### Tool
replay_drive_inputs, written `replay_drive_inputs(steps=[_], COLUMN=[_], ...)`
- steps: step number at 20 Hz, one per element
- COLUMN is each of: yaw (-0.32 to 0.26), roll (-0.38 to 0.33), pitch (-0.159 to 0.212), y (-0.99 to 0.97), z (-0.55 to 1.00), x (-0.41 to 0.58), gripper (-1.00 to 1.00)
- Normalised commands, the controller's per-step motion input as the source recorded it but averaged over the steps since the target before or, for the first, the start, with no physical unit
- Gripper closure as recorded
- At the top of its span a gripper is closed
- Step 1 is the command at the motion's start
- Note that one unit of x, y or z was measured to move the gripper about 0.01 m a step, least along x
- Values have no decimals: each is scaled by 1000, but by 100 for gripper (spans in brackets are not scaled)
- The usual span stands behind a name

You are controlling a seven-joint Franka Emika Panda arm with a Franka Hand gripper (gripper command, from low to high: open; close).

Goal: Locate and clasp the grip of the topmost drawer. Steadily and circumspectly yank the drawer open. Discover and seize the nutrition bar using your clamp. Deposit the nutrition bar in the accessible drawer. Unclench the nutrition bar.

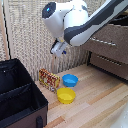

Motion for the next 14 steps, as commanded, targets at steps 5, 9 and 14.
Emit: replay_drive_inputs(steps=[5, 9, 14], yaw=[-126, -130, -137], roll=[295, 275, 275], pitch=[159, 147, 134], y=[340, 304, 282], z=[30, 98, 106], x=[539, 575, 560], gripper=[-100, -100, -100])
